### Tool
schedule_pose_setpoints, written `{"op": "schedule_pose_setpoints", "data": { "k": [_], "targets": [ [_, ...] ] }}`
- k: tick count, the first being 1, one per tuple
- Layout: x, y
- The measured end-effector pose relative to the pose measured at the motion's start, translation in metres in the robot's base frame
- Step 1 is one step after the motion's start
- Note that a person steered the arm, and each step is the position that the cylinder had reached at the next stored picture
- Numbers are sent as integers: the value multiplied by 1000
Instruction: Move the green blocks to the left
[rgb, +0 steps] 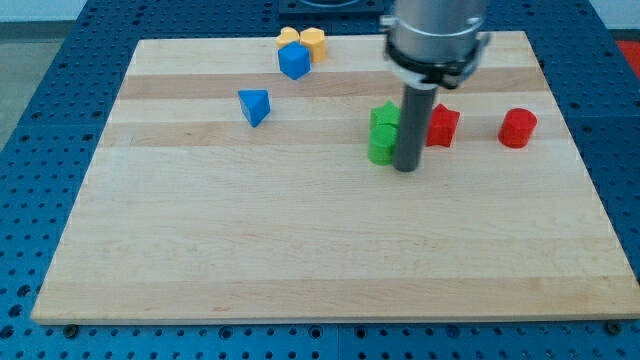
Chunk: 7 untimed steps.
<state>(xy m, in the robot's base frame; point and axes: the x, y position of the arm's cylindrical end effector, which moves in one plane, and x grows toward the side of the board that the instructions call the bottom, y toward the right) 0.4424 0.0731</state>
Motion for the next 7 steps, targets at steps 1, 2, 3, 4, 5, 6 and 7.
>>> {"op": "schedule_pose_setpoints", "data": {
  "k": [1,2,3,4,5,6,7],
  "targets": [
    [16,5],
    [15,6],
    [-3,8],
    [-35,6],
    [-42,-29],
    [-42,-34],
    [-42,18]
  ]
}}
